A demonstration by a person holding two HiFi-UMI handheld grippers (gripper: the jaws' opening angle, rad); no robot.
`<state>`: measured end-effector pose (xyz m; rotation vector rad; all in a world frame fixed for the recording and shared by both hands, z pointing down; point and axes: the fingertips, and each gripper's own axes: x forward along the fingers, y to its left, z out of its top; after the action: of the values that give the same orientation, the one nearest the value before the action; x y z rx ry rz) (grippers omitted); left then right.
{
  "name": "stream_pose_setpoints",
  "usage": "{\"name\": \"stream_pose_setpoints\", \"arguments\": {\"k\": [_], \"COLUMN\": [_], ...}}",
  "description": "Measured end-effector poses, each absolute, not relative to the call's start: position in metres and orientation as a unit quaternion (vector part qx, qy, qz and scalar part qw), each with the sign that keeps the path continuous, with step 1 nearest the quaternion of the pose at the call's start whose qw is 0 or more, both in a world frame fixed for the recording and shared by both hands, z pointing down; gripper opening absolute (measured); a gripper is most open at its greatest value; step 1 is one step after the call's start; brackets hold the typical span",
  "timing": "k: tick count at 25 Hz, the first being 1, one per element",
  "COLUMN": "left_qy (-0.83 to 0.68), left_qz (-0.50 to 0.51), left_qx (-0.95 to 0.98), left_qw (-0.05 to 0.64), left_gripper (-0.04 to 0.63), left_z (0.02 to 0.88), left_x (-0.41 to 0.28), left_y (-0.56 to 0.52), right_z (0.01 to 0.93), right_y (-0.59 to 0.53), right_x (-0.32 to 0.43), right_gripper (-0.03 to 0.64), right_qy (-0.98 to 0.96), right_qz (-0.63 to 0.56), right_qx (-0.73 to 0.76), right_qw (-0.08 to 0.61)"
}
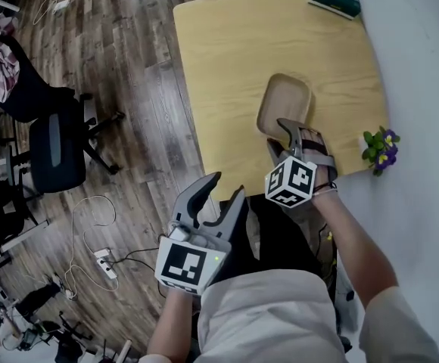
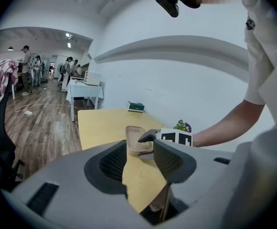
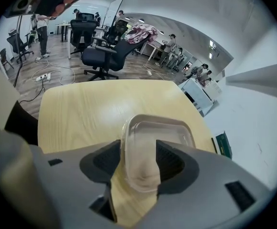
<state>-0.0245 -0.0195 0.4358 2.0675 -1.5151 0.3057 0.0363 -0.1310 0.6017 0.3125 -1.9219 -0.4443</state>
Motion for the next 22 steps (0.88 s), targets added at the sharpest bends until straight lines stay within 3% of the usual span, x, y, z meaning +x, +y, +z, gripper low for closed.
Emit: {"name": "stream_pose_setpoints", "arguments": {"k": [22], "left_qy": [-0.497], "left_qz": [0.130], "left_qx": [0.812], "left_qw": [0.276], "left_gripper": [0.163], "left_z": [0.452], "left_x": [-0.039], "left_y": [-0.030], "right_z": [0.604], "right_y": [-0.128], "right_x": [0.035], "right_gripper": [0.179], "right_qy": [-0.803], "right_qz": [-0.142], "right_qx": [0.121], "right_qw": [0.565]}}
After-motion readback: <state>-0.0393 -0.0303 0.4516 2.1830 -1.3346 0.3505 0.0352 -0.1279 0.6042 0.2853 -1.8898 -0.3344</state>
